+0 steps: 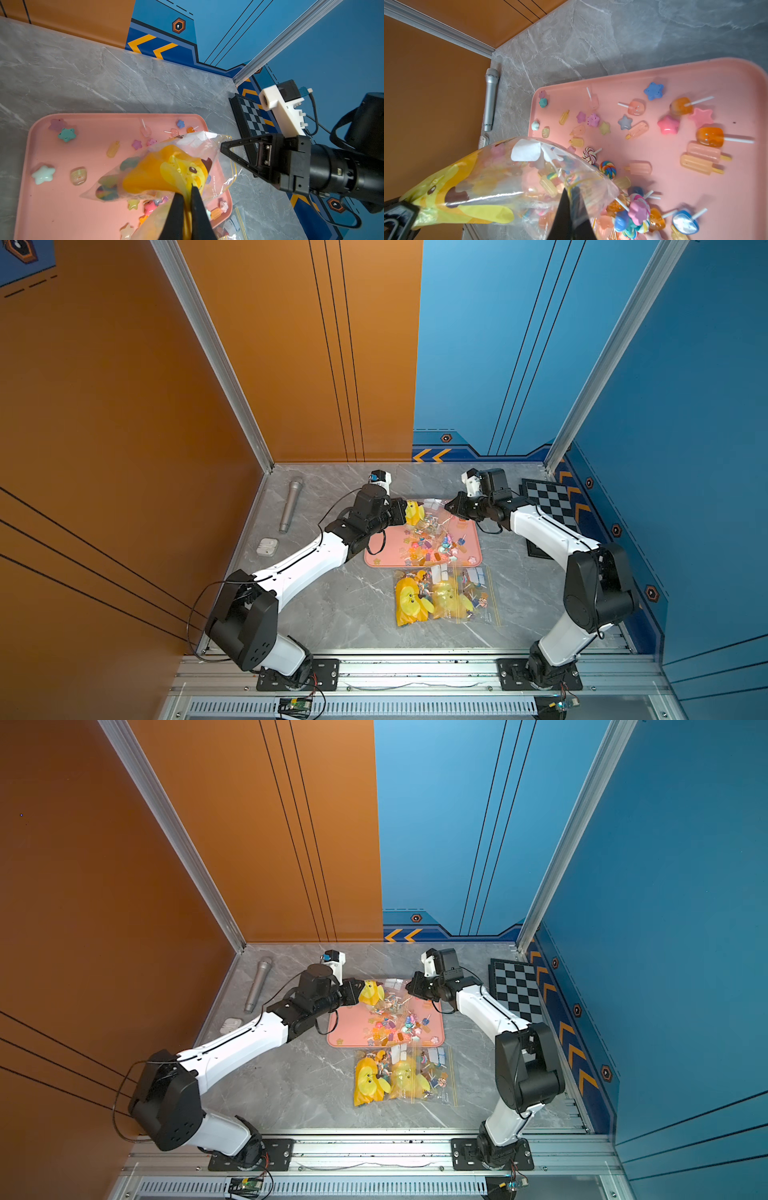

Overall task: Pour candies out of the ziploc bag
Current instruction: 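Pour the candies out of the ziploc bag onto the tray.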

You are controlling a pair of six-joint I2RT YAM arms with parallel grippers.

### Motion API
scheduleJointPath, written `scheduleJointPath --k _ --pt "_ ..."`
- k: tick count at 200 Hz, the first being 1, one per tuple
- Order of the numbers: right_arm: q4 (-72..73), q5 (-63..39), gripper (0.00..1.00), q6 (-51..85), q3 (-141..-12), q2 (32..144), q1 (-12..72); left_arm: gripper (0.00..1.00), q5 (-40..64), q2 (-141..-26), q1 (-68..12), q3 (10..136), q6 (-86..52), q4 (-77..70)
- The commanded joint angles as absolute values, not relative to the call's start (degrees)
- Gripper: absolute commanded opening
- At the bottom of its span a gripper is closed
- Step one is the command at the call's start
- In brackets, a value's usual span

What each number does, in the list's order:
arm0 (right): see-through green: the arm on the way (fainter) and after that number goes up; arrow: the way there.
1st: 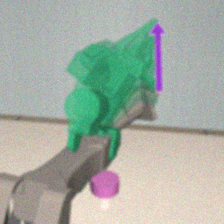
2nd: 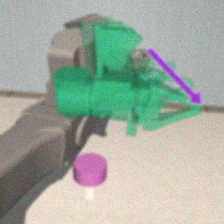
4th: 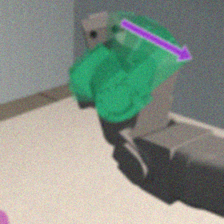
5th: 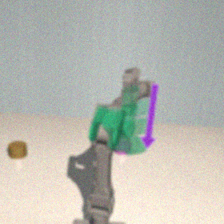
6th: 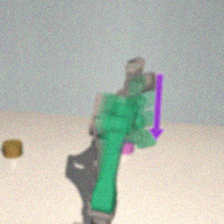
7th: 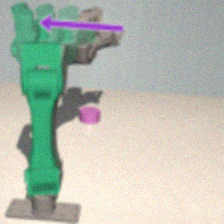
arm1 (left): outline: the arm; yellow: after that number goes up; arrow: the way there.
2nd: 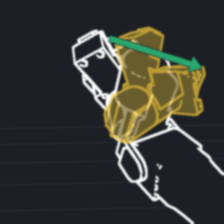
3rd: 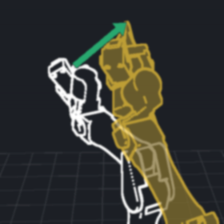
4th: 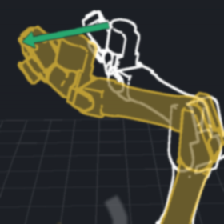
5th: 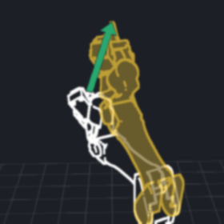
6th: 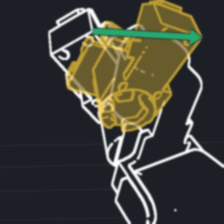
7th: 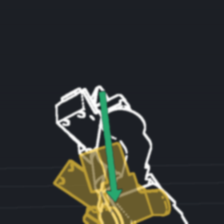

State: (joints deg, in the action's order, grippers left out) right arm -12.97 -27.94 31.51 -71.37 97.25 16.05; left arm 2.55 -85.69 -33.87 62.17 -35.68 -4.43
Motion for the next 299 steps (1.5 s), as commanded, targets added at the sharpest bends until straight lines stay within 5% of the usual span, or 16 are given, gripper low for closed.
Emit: scheduleJointPath --k 1,299 --pt "-14.2 -28.7 0.00 30.9 -73.6 98.8 15.5 0.00 1.0 -86.5 -34.1 64.5 -34.1 -5.8" --pt "-16.9 -29.8 0.00 30.8 -83.8 106.5 16.7 0.00 -2.1 -83.1 -32.7 64.8 -30.2 -3.8"
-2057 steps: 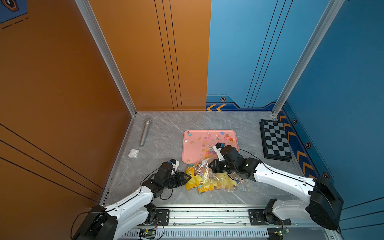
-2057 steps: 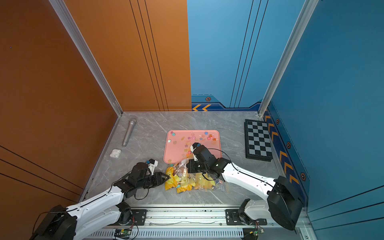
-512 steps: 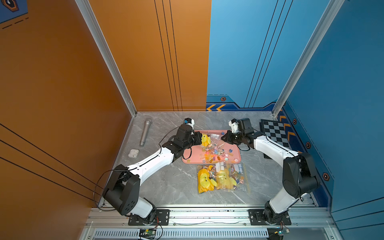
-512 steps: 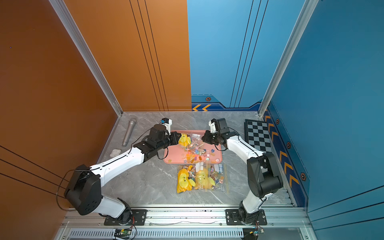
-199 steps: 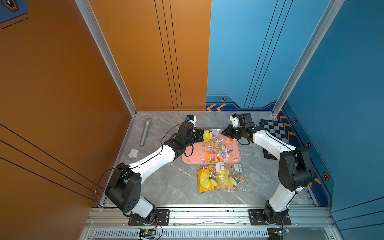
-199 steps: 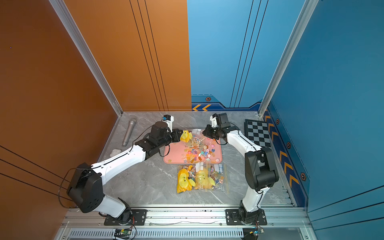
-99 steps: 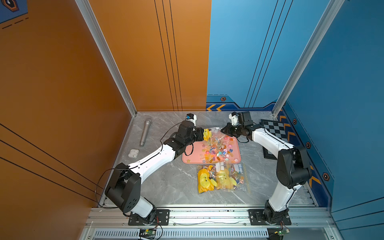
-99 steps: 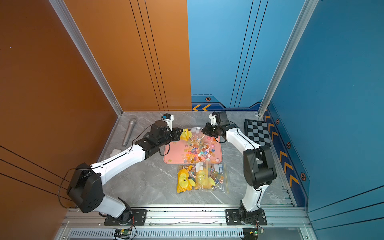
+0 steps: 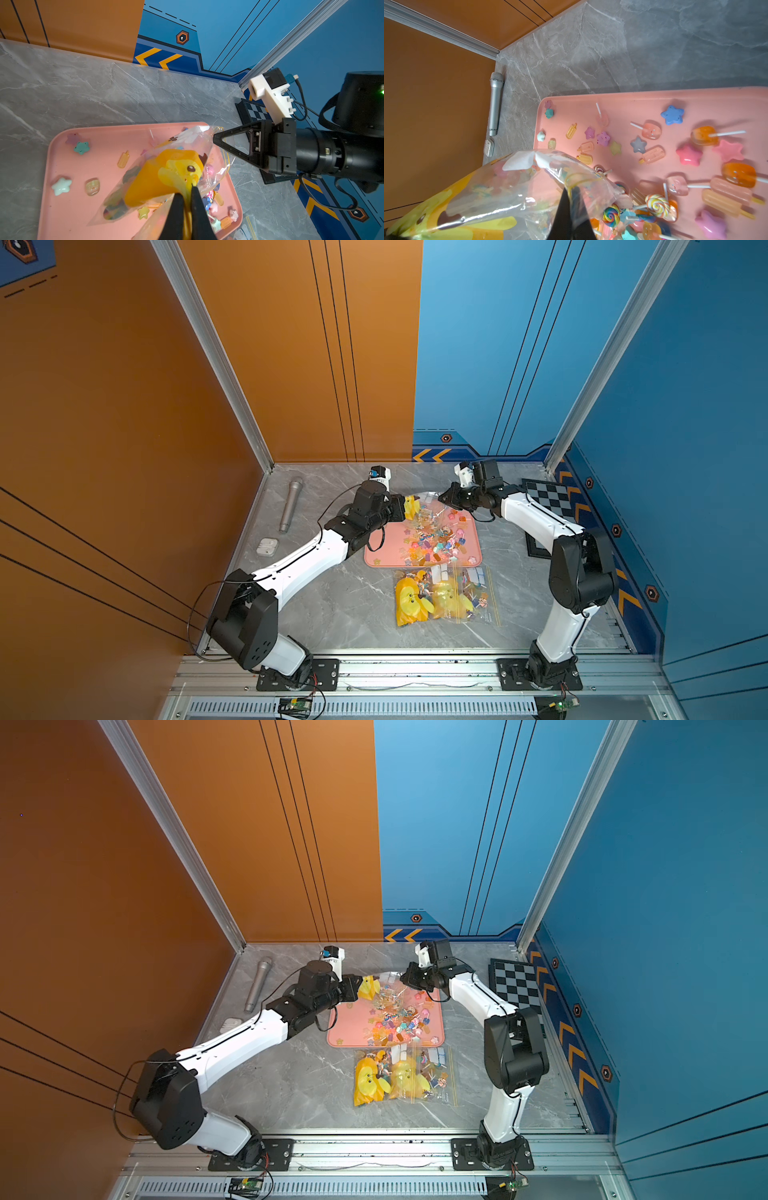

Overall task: Pour candies out of the ziploc bag
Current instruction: 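Pour the candies out of the ziploc bag onto the tray.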

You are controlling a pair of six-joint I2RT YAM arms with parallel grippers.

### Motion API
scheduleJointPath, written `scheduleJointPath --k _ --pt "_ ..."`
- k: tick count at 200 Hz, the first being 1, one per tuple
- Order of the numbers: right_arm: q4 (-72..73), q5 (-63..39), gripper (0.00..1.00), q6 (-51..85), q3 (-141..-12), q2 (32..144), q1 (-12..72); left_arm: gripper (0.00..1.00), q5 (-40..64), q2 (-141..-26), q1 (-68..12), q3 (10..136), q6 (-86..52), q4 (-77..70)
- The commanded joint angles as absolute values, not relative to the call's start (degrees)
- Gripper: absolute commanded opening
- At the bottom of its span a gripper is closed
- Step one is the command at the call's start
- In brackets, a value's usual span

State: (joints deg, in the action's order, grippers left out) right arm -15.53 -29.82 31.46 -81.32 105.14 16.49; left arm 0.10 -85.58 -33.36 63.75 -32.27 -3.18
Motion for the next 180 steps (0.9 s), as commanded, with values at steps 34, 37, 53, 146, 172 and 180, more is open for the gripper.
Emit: scheduleJointPath --k 34,37,53,146,172,180 --pt "-17.2 -30.0 0.00 31.2 -85.5 108.1 16.8 0.00 -2.9 -82.4 -32.6 64.6 -29.5 -3.6" --pt "-17.1 -30.0 0.00 31.3 -85.7 108.2 16.8 0.00 -3.0 -82.4 -32.6 64.6 -29.5 -3.6" --pt "-17.3 -30.0 0.00 31.4 -86.7 109.0 16.9 0.00 -2.9 -82.5 -32.6 64.6 -29.4 -3.6" --pt "-17.9 -30.1 0.00 31.6 -89.1 111.5 17.1 0.00 -4.0 -81.8 -32.5 64.5 -28.0 -3.2" --pt "-18.0 -30.2 0.00 31.7 -89.5 112.0 17.4 0.00 -4.3 -81.7 -32.3 64.4 -27.9 -3.2" --pt "-18.0 -30.3 0.00 31.6 -89.8 112.1 17.5 0.00 -4.3 -81.7 -32.3 64.4 -27.8 -3.0"
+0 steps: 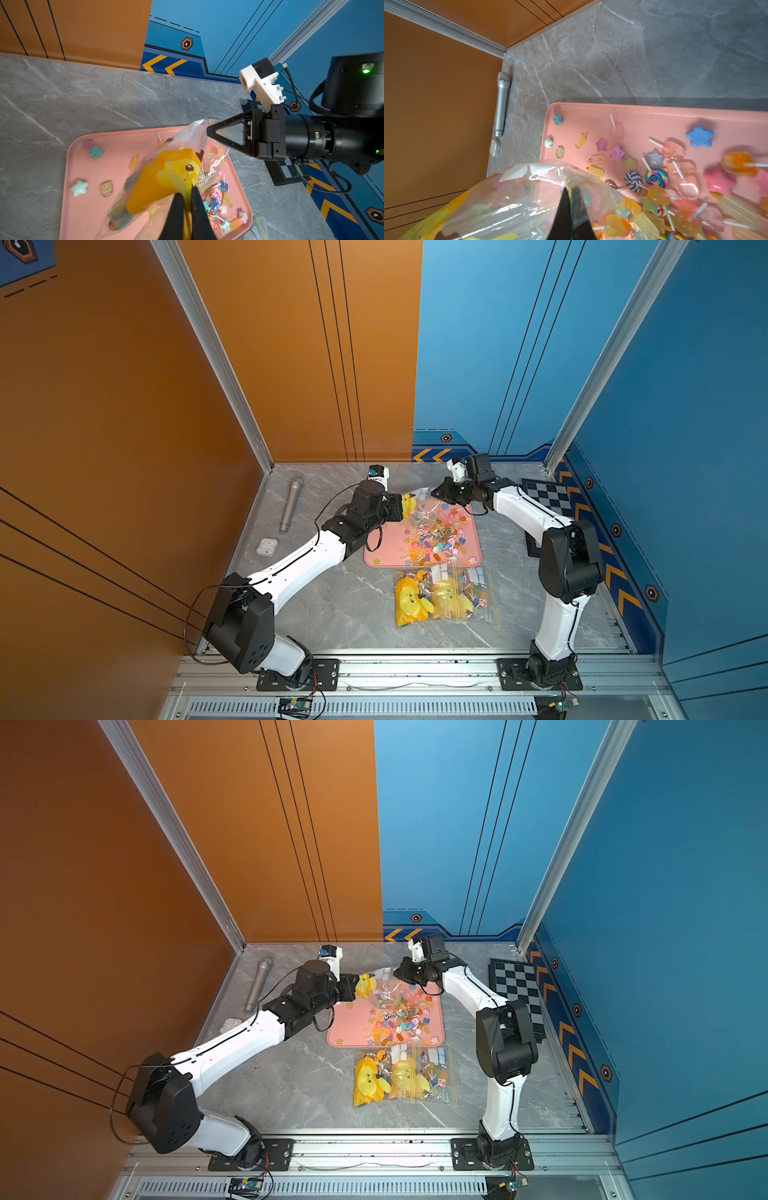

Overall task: Pour candies out of the ziploc bag
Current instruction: 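Pour the candies out of the ziploc bag onto the tray.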

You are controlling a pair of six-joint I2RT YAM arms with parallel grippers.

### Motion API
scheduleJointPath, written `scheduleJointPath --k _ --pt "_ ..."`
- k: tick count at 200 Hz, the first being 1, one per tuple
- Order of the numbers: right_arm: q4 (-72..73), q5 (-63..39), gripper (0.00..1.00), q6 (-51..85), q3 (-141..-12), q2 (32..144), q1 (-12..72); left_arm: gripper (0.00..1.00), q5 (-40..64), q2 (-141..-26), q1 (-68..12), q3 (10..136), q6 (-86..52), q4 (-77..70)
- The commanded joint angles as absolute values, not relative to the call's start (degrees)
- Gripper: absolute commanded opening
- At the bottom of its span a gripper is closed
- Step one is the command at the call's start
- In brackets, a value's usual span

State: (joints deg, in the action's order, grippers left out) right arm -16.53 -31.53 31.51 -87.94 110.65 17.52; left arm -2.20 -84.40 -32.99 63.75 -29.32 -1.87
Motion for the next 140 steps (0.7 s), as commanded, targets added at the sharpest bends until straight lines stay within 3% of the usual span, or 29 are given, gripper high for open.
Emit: scheduleJointPath --k 1,140 --pt "-18.0 -30.3 0.00 31.6 -89.8 112.1 17.5 0.00 -4.3 -81.7 -32.3 64.4 -27.8 -3.0" --pt "-19.5 -30.0 0.00 31.8 -93.4 114.6 19.3 0.00 -5.2 -78.5 -30.5 63.4 -25.8 -0.9"
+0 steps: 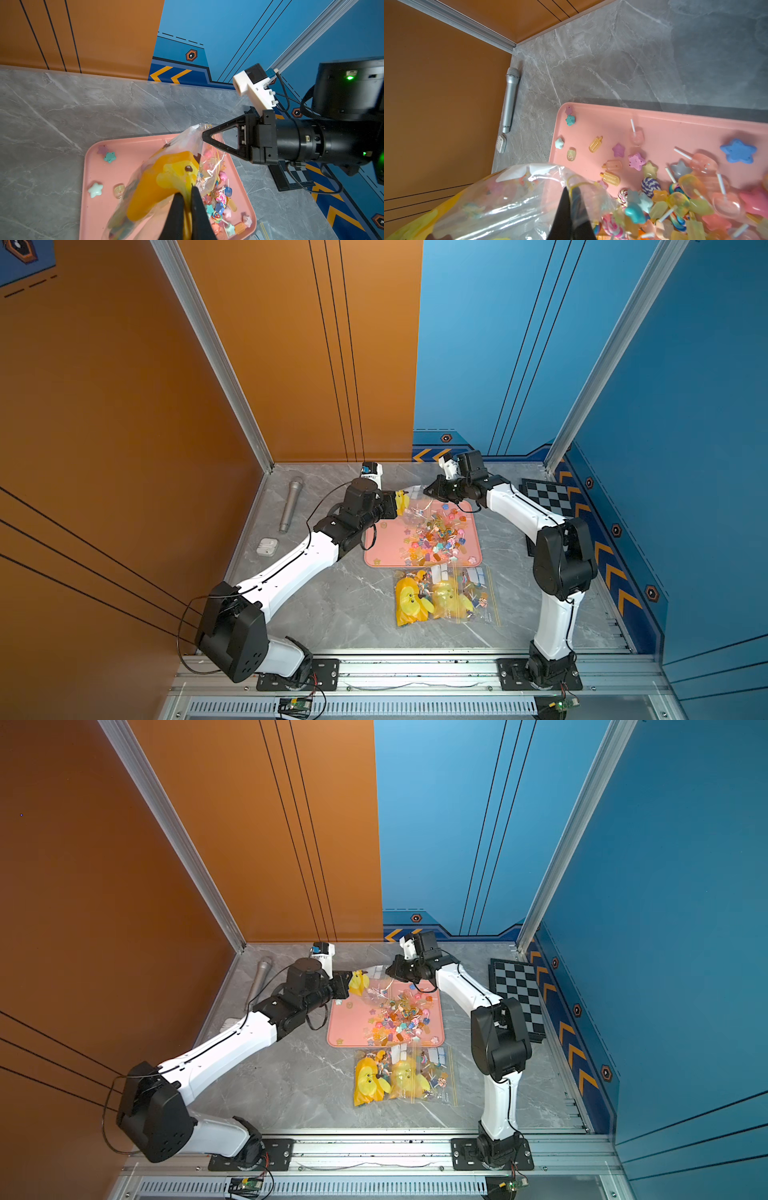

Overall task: Pour candies out of the ziploc bag
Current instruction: 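Pour the candies out of the ziploc bag onto the tray.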

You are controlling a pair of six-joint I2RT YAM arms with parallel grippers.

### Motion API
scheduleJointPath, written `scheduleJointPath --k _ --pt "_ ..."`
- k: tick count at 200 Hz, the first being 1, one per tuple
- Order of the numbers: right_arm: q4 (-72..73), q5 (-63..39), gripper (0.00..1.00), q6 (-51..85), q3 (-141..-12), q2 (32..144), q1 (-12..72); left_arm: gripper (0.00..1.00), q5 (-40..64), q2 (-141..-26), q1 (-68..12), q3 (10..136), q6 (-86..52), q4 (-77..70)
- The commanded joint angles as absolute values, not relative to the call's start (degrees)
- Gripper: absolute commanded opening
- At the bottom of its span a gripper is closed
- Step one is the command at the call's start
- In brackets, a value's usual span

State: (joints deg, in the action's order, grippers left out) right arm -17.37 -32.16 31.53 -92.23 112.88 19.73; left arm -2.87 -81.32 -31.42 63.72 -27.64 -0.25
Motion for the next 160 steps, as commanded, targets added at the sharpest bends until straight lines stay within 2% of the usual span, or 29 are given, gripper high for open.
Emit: scheduleJointPath --k 1,160 --pt "-19.5 -30.0 0.00 31.8 -93.4 114.6 19.4 0.00 -5.2 -78.4 -30.5 63.4 -25.8 -0.9" --pt "-20.0 -29.7 0.00 31.8 -93.5 115.0 21.0 0.00 -7.2 -74.3 -30.1 61.7 -24.2 0.9"
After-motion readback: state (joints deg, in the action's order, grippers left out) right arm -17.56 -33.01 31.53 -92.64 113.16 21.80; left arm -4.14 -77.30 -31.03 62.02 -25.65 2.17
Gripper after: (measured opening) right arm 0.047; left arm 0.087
